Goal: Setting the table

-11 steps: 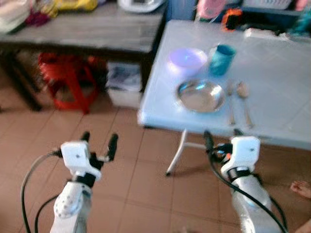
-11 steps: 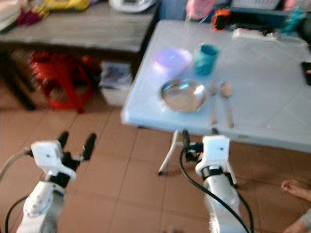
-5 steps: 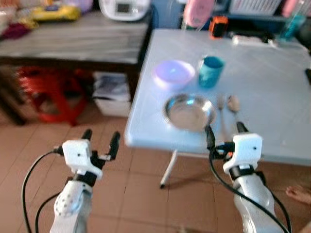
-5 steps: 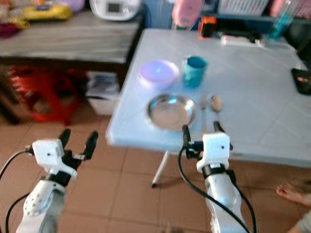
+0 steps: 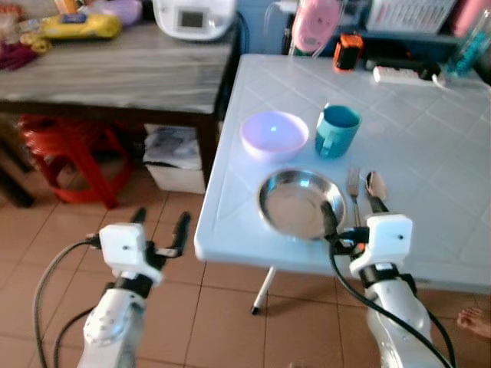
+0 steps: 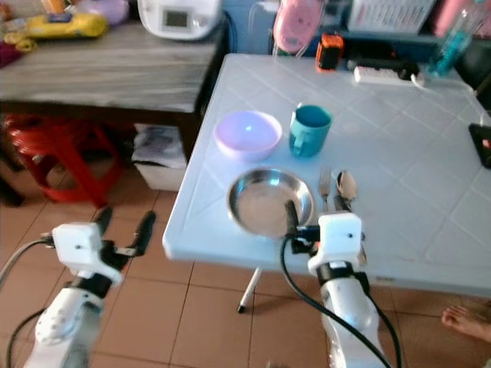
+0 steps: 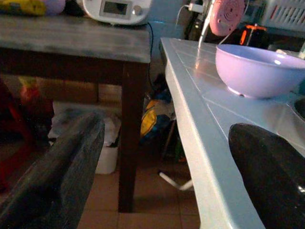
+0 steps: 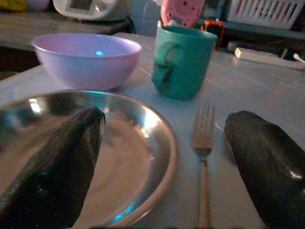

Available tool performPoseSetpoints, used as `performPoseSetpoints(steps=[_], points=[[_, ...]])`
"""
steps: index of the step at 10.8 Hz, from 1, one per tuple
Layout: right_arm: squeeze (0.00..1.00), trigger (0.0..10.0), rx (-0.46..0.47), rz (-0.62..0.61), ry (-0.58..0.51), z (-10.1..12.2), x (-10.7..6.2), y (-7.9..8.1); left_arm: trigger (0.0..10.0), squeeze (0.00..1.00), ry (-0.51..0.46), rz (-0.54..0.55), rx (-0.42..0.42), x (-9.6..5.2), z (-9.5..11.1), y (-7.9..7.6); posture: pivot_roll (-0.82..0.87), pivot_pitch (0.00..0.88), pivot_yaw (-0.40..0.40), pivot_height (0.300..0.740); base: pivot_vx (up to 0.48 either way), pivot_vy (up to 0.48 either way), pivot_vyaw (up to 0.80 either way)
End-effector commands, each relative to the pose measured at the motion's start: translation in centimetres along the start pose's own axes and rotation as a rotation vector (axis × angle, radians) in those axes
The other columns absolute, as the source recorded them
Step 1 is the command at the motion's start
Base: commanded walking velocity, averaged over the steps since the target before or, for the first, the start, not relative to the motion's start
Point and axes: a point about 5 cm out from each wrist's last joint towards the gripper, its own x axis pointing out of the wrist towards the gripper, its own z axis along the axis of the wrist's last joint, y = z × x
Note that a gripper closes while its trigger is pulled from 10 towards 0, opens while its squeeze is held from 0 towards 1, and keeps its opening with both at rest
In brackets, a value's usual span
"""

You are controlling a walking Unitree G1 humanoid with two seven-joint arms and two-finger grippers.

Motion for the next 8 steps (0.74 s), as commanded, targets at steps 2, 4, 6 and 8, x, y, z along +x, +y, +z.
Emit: performPoseSetpoints(steps=[2, 4, 6, 8], points=[[0.00, 10.0, 0.008, -0.034, 0.028, -0.3, -0.3, -0.7, 10.0, 0.00, 0.014, -0.026, 0.002, -0.3, -0.1, -0.3, -0.06, 0.164, 0.022, 0.740, 0.000, 0.000, 0.00], [0.00, 10.0, 0.050, -0.069, 0.063, -0.8, -0.5, -1.2, 10.0, 0.00, 0.008, -0.152, 0.010, -1.0, -0.1, -0.9, -0.07, 0.171, 0.023, 0.740, 0.000, 0.000, 0.00], [0.00, 10.0, 0.050, -0.055, 0.081, -0.9, -0.4, -1.2, 10.0, 0.00, 0.013, -0.235, 0.017, -1.7, -0.1, -1.2, -0.07, 0.178, 0.021, 0.740, 0.000, 0.000, 0.00], [0.00, 10.0, 0.060, -0.042, 0.109, -1.0, 0.0, -1.4, 10.0, 0.00, 0.028, -0.336, 0.049, -2.0, -0.1, -1.2, -0.06, 0.188, 0.017, 0.740, 0.000, 0.000, 0.00]])
